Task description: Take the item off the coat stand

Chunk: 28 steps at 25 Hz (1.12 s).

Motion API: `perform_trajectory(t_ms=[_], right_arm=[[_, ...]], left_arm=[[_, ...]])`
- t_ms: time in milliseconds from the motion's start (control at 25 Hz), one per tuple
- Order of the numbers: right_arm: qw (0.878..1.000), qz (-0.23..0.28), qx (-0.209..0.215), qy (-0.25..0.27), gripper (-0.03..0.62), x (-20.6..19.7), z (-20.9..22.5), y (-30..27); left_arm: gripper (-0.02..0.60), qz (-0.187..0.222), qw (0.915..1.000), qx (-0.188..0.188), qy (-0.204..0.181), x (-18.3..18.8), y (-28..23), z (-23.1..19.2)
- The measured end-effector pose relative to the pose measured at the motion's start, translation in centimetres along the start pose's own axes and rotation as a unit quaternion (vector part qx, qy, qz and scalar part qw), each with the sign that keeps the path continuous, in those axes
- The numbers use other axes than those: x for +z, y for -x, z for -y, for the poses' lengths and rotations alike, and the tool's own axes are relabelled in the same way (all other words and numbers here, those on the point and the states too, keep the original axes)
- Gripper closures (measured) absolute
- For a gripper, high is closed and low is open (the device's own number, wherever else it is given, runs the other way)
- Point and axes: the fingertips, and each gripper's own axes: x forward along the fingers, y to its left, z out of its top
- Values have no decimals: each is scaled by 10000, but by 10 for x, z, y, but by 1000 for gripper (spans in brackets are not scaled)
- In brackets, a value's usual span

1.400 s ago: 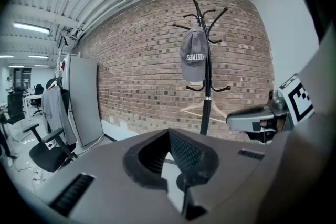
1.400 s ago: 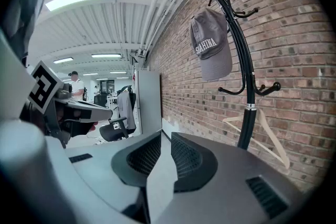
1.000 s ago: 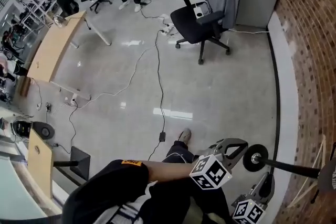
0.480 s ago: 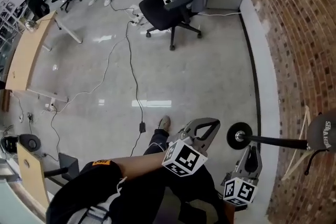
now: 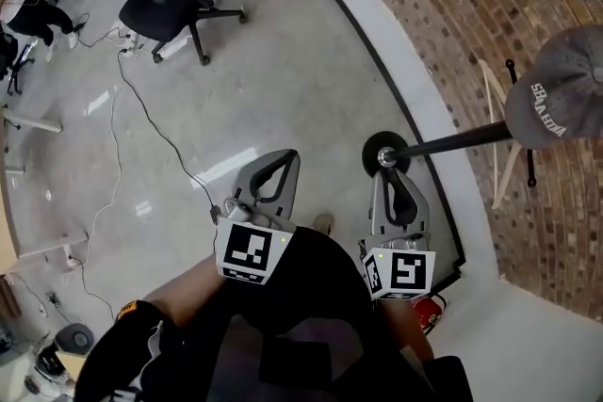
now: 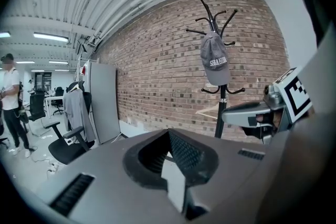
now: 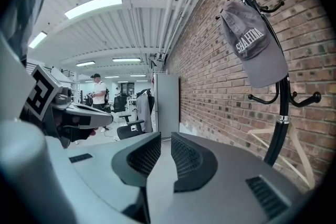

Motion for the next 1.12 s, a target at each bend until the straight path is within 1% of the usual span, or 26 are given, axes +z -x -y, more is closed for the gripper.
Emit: perform_trajectory(t_ms=[240,400,480,520,600,680,760,880,1000,1120], right_arm=[[10000,51,11,25,530,2,-2,8],[9998,127,-150,-99,530,3,8,14],[9989,271,-218,-319,530,9,23,16],[9975,368,-248,-554,530,12,33,17],[9916,613,-319,-1090,530,20,59,21],[9841,880,-443,-1481,529,28,88,27],[9760,1157,-577,-1755,528,38,118,35],[9637,1564,-697,-2047,525,52,157,48],[9527,1879,-584,-2315,479,64,182,55],[9376,2217,-318,-2661,447,75,200,57]], left_arm=[[557,16,10000,-12,-3,-1,7,6],[557,36,10000,5,-23,-1,12,6],[557,50,10000,12,-13,0,13,5],[557,48,10000,13,-12,0,15,4],[557,46,10000,0,-20,-1,16,3],[557,85,10000,-33,-42,-1,15,5],[557,159,9998,-72,-70,1,13,8],[557,78,9998,-142,-134,1,11,15],[557,70,9996,-206,-195,4,9,25],[557,227,9992,-248,-212,12,5,34]])
